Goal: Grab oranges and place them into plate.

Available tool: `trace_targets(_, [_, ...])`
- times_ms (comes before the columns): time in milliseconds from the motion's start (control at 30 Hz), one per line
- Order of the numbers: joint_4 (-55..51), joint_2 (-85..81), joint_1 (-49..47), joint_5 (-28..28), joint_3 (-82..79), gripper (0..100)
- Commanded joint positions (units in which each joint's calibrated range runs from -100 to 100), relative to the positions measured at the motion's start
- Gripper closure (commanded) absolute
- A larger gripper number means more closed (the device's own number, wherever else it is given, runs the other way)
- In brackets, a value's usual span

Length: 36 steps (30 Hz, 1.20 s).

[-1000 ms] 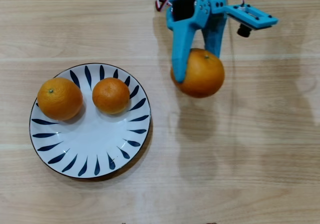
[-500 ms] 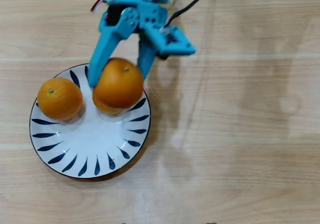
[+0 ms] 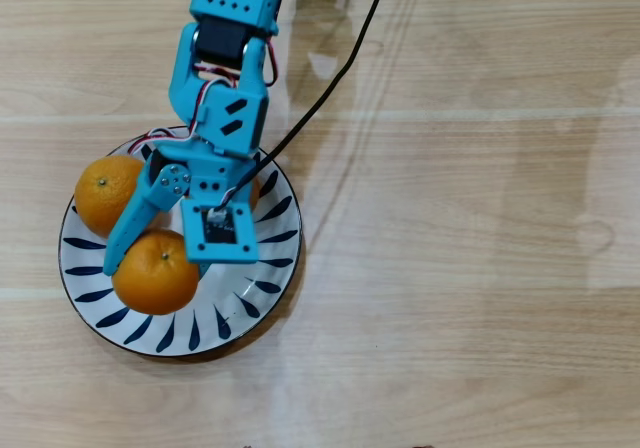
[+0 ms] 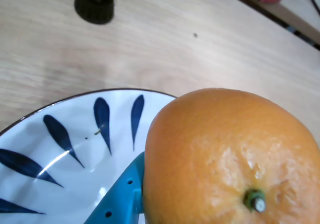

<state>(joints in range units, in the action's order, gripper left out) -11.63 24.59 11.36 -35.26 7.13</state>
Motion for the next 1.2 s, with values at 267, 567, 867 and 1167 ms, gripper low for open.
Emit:
trace_targets(267, [4.1, 0.7, -0.1, -1.3, 3.9, 61])
trace_targets(567, [1.5, -2.9, -2.2, -0.8, 1.9, 61])
trace_targets(867, [-4.8, -24.0, -6.6, 12.6, -17.7, 97])
trace_targets(1167, [-7.0, -50.8, -14.2, 22.1, -48.8, 98])
